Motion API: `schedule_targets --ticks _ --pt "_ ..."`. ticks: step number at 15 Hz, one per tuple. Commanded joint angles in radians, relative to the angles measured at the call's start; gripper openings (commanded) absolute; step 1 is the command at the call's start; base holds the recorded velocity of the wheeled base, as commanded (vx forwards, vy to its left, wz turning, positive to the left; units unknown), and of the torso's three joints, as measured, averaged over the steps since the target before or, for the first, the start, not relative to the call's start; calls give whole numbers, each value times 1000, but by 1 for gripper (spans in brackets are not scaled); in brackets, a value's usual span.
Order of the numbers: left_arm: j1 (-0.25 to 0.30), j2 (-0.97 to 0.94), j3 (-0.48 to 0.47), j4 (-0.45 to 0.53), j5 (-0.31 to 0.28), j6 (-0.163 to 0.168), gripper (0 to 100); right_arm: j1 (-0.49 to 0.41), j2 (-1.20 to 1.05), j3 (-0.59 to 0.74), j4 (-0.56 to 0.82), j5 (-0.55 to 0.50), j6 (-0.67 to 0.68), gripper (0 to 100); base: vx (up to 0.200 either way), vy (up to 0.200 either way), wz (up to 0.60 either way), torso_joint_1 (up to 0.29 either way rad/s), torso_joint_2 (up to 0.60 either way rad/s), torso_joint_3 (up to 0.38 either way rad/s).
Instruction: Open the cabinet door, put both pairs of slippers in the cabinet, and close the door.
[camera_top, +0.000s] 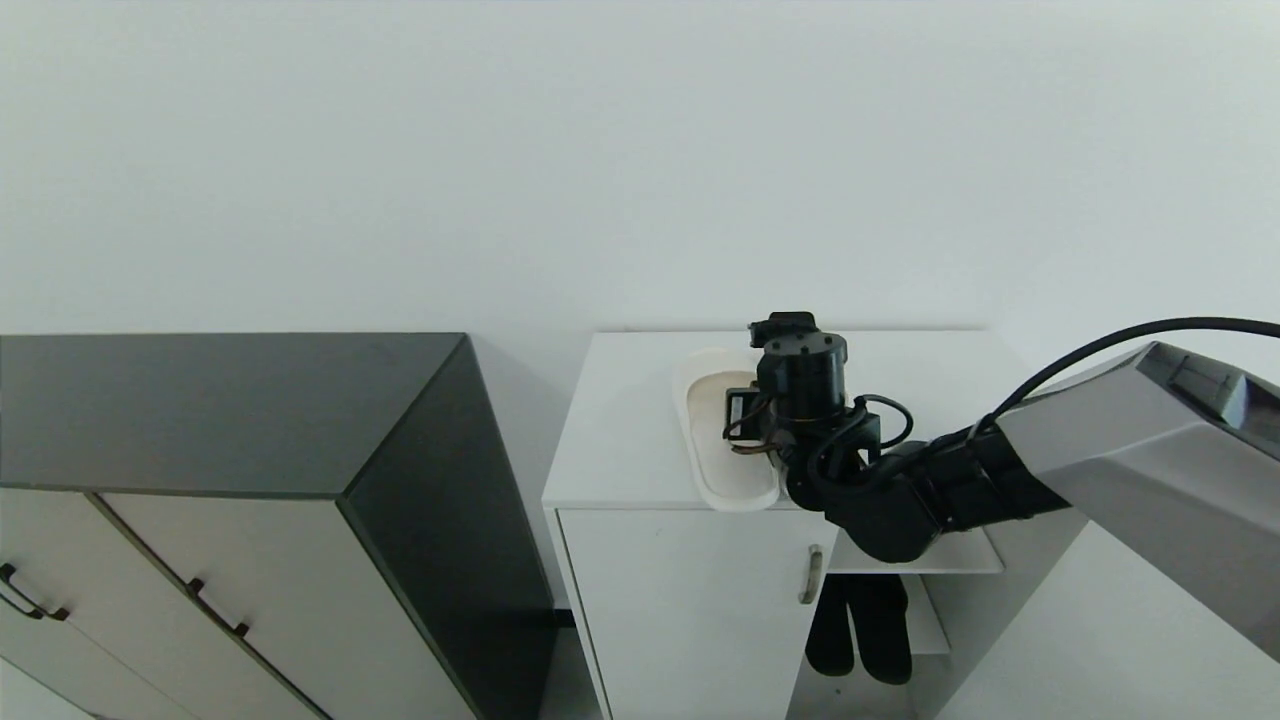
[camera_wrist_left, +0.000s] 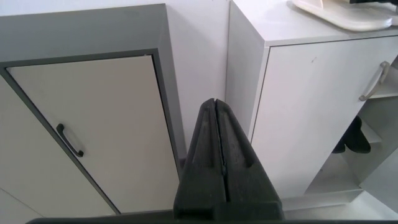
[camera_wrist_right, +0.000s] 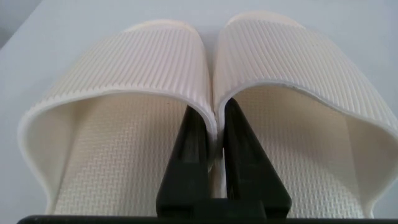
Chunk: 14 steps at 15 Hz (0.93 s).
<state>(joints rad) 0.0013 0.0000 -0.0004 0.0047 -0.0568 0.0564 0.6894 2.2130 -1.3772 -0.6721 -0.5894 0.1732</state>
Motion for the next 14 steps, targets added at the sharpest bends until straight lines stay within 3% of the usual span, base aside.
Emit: schedule_targets --ticks 1,6,8,14 --pt "0 0 -1 0 0 0 0 18 -98 60 3 0 -1 0 0 0 0 0 0 0" --pt "0 0 0 0 0 0 0 95 -265 277 0 -1 3 0 0 0 0 0 0 0" --pt "0 0 -1 0 2 0 0 173 -380 484 -3 -24 20 0 0 0 0 0 0 0" --pt "0 0 -1 0 0 2 0 231 -403 503 -9 -61 29 0 0 0 0 0 0 0"
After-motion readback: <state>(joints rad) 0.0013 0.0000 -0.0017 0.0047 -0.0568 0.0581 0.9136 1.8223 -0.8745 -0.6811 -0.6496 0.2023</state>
